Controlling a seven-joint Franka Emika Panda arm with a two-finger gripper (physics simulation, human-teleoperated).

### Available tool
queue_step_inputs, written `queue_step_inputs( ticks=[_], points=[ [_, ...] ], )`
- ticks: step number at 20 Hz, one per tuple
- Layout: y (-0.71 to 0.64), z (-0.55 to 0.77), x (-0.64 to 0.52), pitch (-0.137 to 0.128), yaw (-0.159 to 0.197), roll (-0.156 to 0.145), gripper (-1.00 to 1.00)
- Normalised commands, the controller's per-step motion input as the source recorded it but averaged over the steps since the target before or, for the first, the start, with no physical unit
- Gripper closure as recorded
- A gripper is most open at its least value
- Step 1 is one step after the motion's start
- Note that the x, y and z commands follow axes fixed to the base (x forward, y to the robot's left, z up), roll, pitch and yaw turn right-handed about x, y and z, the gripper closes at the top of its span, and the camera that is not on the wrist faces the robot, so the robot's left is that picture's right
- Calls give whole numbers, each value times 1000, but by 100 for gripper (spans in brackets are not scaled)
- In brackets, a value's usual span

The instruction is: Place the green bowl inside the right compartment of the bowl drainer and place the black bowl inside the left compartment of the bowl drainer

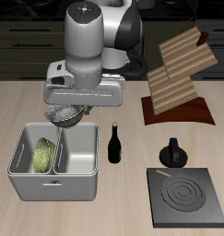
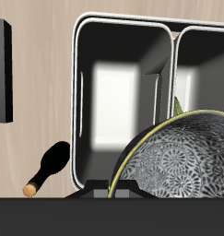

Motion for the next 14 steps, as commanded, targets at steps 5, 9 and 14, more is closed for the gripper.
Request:
queue_step_inputs(
  ticks=[5, 9, 14],
  points=[
    [-64, -121, 257, 26, -4, -19, 100],
    [-10, -66, 71, 12, -28, -10, 100],
    [330, -277, 52, 32, -19, 62, 100]
  ],
)
